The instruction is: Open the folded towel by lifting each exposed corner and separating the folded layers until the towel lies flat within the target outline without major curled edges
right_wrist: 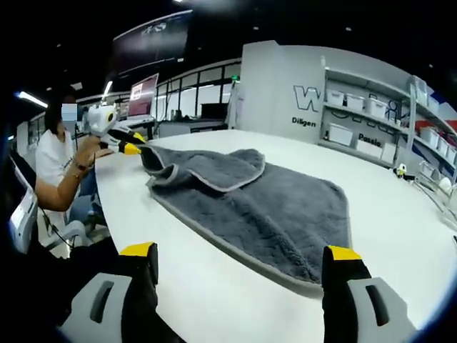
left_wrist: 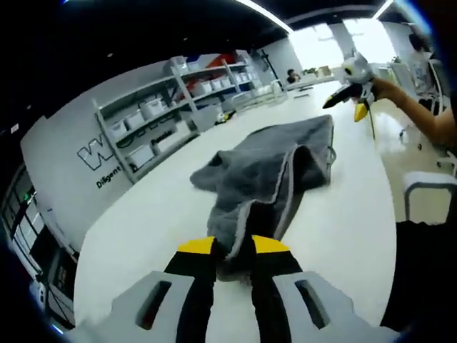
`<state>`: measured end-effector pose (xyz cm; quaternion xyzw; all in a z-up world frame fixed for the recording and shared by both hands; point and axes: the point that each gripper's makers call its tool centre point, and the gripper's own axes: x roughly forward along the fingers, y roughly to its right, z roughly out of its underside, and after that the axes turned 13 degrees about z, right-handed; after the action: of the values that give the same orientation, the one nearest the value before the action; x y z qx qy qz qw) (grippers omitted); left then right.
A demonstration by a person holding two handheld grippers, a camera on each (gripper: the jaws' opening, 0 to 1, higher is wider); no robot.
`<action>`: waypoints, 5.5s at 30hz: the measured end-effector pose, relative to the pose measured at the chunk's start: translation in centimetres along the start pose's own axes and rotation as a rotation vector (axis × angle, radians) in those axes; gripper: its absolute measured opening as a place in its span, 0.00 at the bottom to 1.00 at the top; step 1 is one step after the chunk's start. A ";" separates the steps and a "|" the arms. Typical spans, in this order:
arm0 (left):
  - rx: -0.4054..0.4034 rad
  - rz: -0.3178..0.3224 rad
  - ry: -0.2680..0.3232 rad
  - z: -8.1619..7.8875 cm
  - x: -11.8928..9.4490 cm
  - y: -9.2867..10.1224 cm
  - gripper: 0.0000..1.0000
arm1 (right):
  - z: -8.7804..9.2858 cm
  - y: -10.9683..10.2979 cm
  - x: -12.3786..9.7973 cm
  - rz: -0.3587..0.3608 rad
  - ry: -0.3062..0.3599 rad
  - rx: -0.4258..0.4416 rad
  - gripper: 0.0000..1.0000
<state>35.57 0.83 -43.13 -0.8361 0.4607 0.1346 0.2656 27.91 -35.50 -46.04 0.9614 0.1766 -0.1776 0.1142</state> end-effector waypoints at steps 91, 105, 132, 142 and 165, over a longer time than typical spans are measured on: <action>-0.390 -0.618 -0.132 16.4 -17.2 -7.8 0.03 | 1.8 -0.4 0.4 -0.002 -0.097 -0.072 0.98; -0.322 -0.657 -0.135 14.6 -17.2 -7.5 0.32 | 1.9 -0.3 0.3 -0.001 -0.097 -0.067 0.99; -0.074 -0.046 0.070 0.4 -2.6 2.7 0.53 | 1.8 -1.1 -0.3 -0.014 -0.090 -0.093 0.99; 0.015 0.026 -0.019 0.2 0.9 4.6 0.32 | 1.8 -1.5 -0.6 -0.019 -0.091 -0.103 0.99; 0.086 0.010 -0.097 0.5 2.7 3.5 0.03 | 1.8 -1.3 -0.6 -0.024 -0.089 -0.092 0.99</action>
<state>34.05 -2.27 -45.92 -0.8142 0.4569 0.1562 0.3224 26.31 -35.05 -47.67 0.9441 0.1910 -0.2130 0.1640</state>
